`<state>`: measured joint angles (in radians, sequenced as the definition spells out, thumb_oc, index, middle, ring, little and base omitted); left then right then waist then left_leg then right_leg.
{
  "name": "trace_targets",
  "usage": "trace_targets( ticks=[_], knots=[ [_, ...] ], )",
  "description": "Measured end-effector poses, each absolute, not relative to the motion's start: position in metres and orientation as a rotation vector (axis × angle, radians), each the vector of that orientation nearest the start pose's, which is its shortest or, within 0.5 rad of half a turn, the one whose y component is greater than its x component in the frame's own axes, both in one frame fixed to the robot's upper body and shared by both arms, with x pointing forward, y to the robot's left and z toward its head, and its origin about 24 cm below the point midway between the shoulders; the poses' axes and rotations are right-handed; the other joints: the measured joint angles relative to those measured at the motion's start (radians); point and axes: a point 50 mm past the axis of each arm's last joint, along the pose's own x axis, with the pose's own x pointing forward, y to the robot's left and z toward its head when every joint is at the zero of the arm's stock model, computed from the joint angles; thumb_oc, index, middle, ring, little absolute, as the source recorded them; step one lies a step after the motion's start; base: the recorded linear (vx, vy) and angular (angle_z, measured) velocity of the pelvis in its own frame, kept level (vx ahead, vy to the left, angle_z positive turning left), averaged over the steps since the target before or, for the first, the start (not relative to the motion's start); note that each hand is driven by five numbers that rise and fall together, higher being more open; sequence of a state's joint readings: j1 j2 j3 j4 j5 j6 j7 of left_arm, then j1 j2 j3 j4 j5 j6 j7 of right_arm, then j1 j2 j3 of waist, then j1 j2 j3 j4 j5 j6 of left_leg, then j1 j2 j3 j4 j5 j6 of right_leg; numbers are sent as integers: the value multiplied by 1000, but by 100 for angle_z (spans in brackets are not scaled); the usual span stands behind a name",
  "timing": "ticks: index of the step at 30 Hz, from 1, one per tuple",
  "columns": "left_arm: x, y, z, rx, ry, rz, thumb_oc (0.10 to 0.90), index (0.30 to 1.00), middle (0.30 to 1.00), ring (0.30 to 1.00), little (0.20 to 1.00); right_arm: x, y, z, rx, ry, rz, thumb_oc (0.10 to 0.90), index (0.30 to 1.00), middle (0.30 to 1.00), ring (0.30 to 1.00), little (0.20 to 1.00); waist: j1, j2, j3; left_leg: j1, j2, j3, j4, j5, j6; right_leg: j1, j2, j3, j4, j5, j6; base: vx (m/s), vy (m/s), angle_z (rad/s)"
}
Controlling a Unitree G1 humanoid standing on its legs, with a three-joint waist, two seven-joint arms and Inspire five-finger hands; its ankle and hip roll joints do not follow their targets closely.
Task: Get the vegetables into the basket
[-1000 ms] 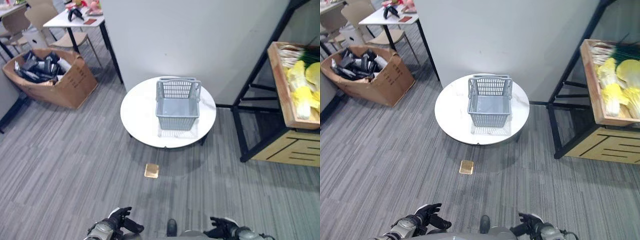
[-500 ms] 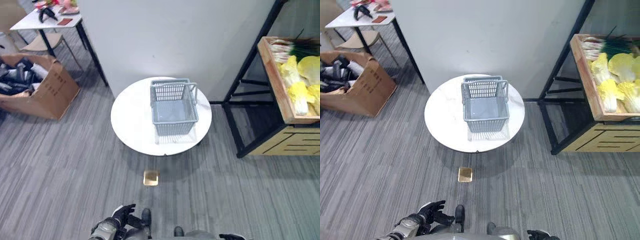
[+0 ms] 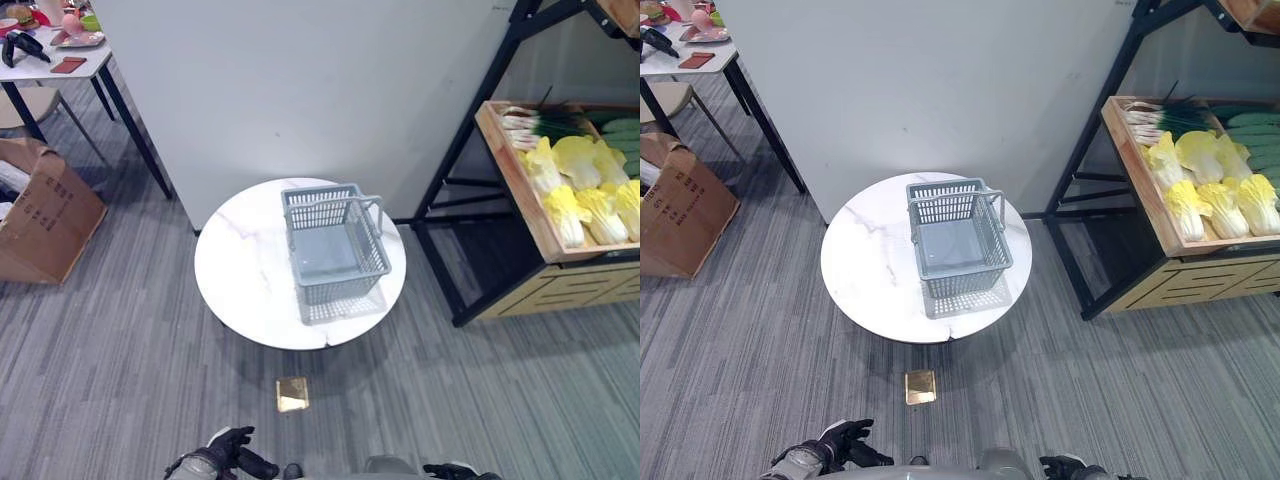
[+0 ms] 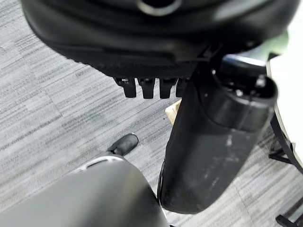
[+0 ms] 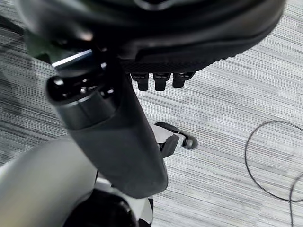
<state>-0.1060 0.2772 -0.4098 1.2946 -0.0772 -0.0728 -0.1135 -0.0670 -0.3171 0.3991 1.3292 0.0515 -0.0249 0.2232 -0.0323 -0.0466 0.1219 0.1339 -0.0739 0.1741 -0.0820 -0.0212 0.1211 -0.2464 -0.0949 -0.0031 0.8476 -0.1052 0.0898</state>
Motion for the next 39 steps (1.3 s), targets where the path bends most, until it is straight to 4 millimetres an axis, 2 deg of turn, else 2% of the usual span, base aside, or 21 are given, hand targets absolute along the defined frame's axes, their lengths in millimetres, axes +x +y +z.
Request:
trace_targets(
  ticks=[1,2,3,5,6,8,9,10,11,12,14,15,18,19,21,22,25,29,37,38,39],
  knots=[
    [119,224,-156,392,1173,-245,900,1000,1000,1000,1000,90,-241,-160,-360,1317,291,900,1000,1000,1000,1000,2,11,5,7,10,5,-3,-2,1,-1,13,-16,-127,-45,2,0,0,0],
    [120,226,-155,398,1171,-245,900,1000,1000,1000,1000,90,-241,-160,-360,1318,292,900,1000,1000,1000,1000,8,16,10,7,13,7,-4,-5,-3,-8,19,-13,-191,-58,-5,-14,9,-5],
    [122,228,-154,414,1167,-249,900,1000,1000,1000,1000,90,-240,-160,-355,1317,295,900,1000,1000,1000,1000,14,17,12,8,21,11,-4,-8,-9,-14,41,-7,-344,-58,-7,-17,-11,-11],
    [120,230,-154,414,1172,-242,900,1000,1000,1000,1000,91,-238,-160,-356,1316,301,900,1000,1000,1000,1000,20,14,11,10,27,23,-4,-16,-22,-11,64,4,-504,-28,-9,23,-35,-8],
    [118,230,-155,408,1178,-237,900,1000,1000,1000,1000,90,-237,-161,-349,1319,305,900,1000,1000,1000,1000,20,12,10,23,26,22,-4,-24,-35,-1,80,21,-603,38,-6,61,-51,6],
    [113,231,-156,399,1192,-230,900,1000,1000,1000,1000,86,-235,-162,-336,1326,307,900,1000,1000,1000,1000,12,8,8,52,22,9,-4,-34,-47,31,88,32,-649,104,-14,84,-36,20],
    [129,234,-151,373,1189,-213,900,1000,1000,1000,1000,82,-236,-162,-346,1341,327,900,1000,1000,1000,1000,22,3,2,67,22,5,6,-55,-57,54,90,27,-672,148,-51,59,-71,17],
    [139,233,-147,430,1179,-272,900,1000,1000,1000,1000,88,-236,-161,-370,1348,351,900,1000,1000,1000,1000,33,2,4,52,25,-2,25,-58,-59,55,93,29,-675,156,-57,21,-127,10],
    [145,232,-143,428,1125,-276,900,1000,1000,1000,1000,95,-237,-159,-409,1327,377,900,1000,1000,1000,1000,35,16,-3,47,33,-5,21,-62,-63,64,102,28,-705,166,-62,13,-151,-5],
    [147,218,-144,367,1035,-242,900,1000,1000,1000,1000,100,-243,-155,-459,1295,374,900,1000,1000,1000,1000,40,44,-5,47,52,0,16,-60,-68,93,116,26,-761,193,-63,17,-105,-5],
    [140,208,-150,309,1057,-202,900,1000,1000,1000,1000,104,-249,-152,-478,1275,352,900,1000,1000,1000,1000,28,54,-15,55,61,-7,28,-68,-79,125,129,23,-810,216,-86,29,-133,-2],
    [127,205,-156,295,1113,-203,900,1000,1000,1000,1000,116,-246,-148,-488,1230,356,900,1000,1000,1000,1000,23,48,-15,45,77,-11,36,-77,-88,133,140,19,-831,221,-86,47,-198,-4],
    [112,209,-160,257,1170,-181,900,1000,1000,1000,1000,158,-243,-116,-520,980,402,900,1000,1000,1000,1000,-4,26,-9,36,88,-25,30,-68,-99,150,149,9,-890,253,-99,21,-87,7],
    [108,211,-161,260,1179,-172,900,1000,1000,1000,1000,186,-241,-93,-525,826,398,900,1000,1000,1000,1000,-9,27,-11,47,91,-29,30,-67,-100,181,152,9,-926,274,-116,17,-84,6],
    [106,212,-162,259,1186,-172,900,1000,1000,1000,1000,207,-236,-77,-520,724,387,900,1000,1000,1000,1000,-9,32,-12,57,92,-32,28,-68,-102,195,156,9,-936,275,-115,8,-79,4],
    [105,211,-162,258,1182,-174,900,1000,1000,1000,1000,243,-227,-48,-534,571,376,900,1000,1000,1000,1000,-7,38,-14,58,95,-37,20,-65,-107,197,157,4,-936,275,-115,6,-74,12],
    [106,210,-162,258,1184,-178,900,1000,1000,1000,1000,290,-214,3,-571,349,380,900,1000,1000,1000,1000,15,41,-14,59,93,-55,12,-49,-112,197,155,-7,-936,278,-115,9,-43,16],
    [106,210,-161,237,1181,-165,900,1000,1000,1000,1000,317,-193,53,-610,145,418,900,1000,1000,1000,1000,44,43,-18,57,95,-70,8,-41,-115,198,151,-20,-936,281,-118,17,-19,11],
    [104,212,-162,212,1195,-138,900,1000,1000,1000,1000,345,-143,92,-767,16,584,900,1000,1000,1000,1000,64,35,-26,49,89,-80,3,-35,-114,192,143,-29,-936,289,-122,4,7,4],
    [103,213,-161,208,1195,-133,900,1000,1000,1000,1000,348,-140,95,-781,7,589,900,1000,1000,1000,1000,77,32,-27,47,90,-81,2,-35,-114,191,143,-31,-936,290,-122,1,30,3],
    [104,217,-161,203,1191,-119,900,1000,1000,1000,1000,362,-136,105,-867,13,595,900,1000,1000,1000,1000,91,14,-28,31,87,-82,5,-35,-114,176,141,-30,-935,290,-120,9,29,4]
  ],
)
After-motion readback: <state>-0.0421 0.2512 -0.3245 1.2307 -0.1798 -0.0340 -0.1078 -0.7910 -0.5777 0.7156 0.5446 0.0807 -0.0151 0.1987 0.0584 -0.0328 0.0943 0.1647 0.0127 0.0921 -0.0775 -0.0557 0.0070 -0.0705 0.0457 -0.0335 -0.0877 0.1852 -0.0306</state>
